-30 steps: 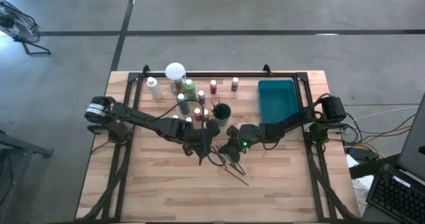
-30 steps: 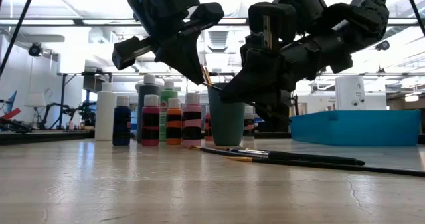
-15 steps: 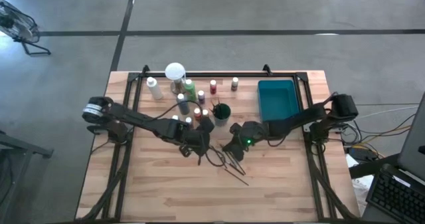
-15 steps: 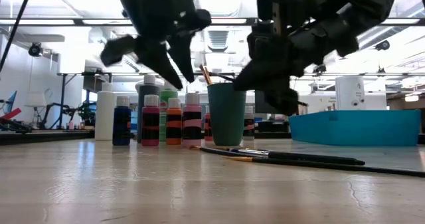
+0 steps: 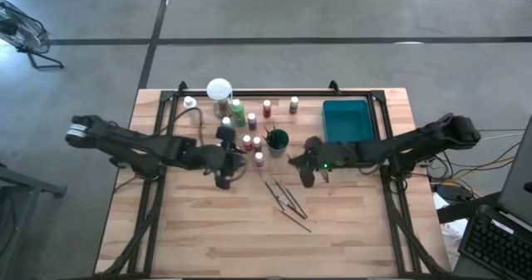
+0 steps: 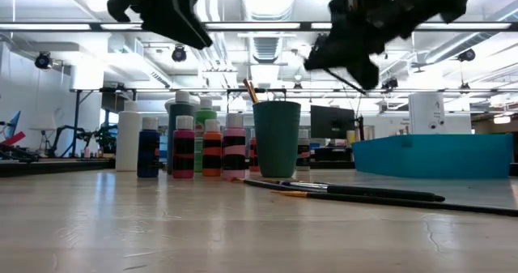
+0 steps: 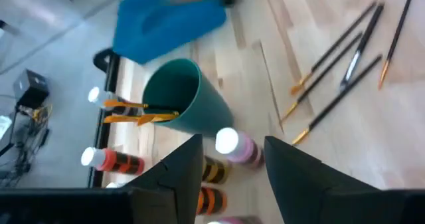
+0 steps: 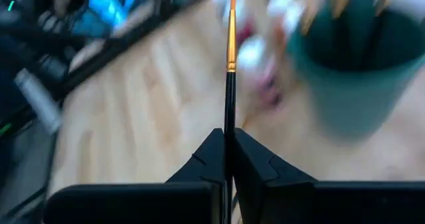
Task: Pick & Place Paint Supplies
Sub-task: Put the gold paint brush into the green cup
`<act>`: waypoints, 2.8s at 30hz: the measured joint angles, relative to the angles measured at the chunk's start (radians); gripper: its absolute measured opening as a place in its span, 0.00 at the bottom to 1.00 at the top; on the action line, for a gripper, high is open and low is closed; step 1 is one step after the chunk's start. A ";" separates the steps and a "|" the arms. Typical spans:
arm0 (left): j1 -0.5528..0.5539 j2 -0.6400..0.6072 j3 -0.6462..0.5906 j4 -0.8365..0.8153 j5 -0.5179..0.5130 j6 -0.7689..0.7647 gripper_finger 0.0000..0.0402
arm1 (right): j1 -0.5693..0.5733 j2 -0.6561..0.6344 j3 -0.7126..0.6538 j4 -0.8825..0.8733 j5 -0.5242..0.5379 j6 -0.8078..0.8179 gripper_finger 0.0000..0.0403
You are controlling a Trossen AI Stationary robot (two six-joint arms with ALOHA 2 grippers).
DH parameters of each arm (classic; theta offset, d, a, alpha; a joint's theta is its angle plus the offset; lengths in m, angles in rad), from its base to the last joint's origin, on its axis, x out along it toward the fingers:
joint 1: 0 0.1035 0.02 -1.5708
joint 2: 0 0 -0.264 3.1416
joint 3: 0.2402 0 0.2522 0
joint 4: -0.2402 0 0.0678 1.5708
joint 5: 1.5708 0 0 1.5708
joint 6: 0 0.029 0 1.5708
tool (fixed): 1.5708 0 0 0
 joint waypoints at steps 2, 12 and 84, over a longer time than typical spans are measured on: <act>0.000 -0.049 -0.067 0.094 -0.002 -0.009 0.41 | 0.000 -0.039 0.000 0.016 0.114 -0.065 0.02; 0.006 -0.225 -0.281 0.563 0.016 -0.061 0.41 | -0.166 0.009 -0.067 0.544 0.112 -0.399 0.02; 0.017 -0.246 -0.316 0.697 0.076 -0.083 0.41 | -0.317 0.483 0.009 0.767 -0.221 -0.401 0.10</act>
